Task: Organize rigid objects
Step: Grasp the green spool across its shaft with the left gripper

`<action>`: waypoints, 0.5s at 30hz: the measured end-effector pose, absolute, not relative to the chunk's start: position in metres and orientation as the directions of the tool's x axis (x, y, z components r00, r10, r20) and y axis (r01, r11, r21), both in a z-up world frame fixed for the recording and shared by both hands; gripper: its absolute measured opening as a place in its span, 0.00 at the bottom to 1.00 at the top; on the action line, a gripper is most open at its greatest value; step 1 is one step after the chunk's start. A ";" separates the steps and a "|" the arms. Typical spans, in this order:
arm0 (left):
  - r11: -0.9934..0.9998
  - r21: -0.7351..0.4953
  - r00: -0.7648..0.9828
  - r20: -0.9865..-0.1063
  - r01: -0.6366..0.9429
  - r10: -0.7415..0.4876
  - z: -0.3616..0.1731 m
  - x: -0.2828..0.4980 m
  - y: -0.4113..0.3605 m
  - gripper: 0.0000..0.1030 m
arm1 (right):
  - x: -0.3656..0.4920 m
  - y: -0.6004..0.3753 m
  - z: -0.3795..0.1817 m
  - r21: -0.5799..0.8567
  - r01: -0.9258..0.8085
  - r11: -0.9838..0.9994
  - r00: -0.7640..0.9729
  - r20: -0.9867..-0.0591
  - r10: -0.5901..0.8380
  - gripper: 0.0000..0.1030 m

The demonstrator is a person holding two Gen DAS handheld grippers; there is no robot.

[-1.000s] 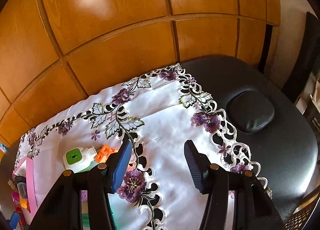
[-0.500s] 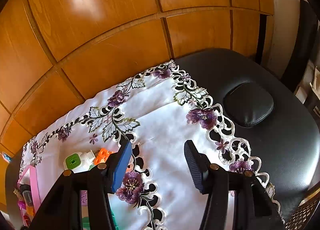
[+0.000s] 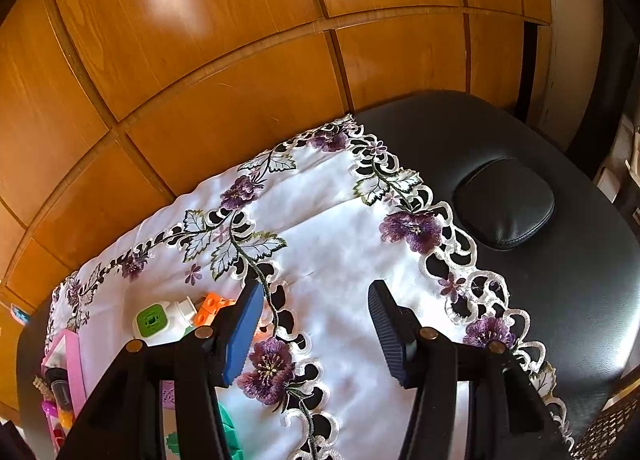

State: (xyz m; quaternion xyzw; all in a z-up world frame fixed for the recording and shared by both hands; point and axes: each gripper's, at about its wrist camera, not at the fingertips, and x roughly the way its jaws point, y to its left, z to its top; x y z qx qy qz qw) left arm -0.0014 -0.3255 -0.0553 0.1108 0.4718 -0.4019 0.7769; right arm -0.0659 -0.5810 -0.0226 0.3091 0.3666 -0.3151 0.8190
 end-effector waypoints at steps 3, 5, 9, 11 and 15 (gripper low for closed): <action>0.648 -0.200 0.229 -0.826 0.735 -0.515 -0.060 -0.003 -0.343 0.82 | -0.067 -0.581 -0.022 0.284 0.742 0.608 0.537 -0.793 -0.286 0.54; 0.653 -0.202 0.223 -0.833 0.730 -0.506 -0.065 -0.003 -0.354 0.82 | -0.067 -0.581 -0.022 0.291 0.741 0.606 0.542 -0.792 -0.282 0.54; 0.660 -0.191 0.205 -0.856 0.727 -0.474 -0.082 0.000 -0.377 0.80 | -0.066 -0.581 -0.022 0.298 0.737 0.607 0.547 -0.791 -0.276 0.54; 0.647 -0.178 0.192 -0.868 0.741 -0.458 -0.092 0.000 -0.380 0.66 | -0.066 -0.581 -0.023 0.299 0.738 0.605 0.544 -0.794 -0.271 0.54; 0.620 -0.163 0.222 -0.839 0.768 -0.496 -0.085 -0.007 -0.366 0.60 | -0.065 -0.583 -0.025 0.304 0.735 0.607 0.544 -0.798 -0.259 0.54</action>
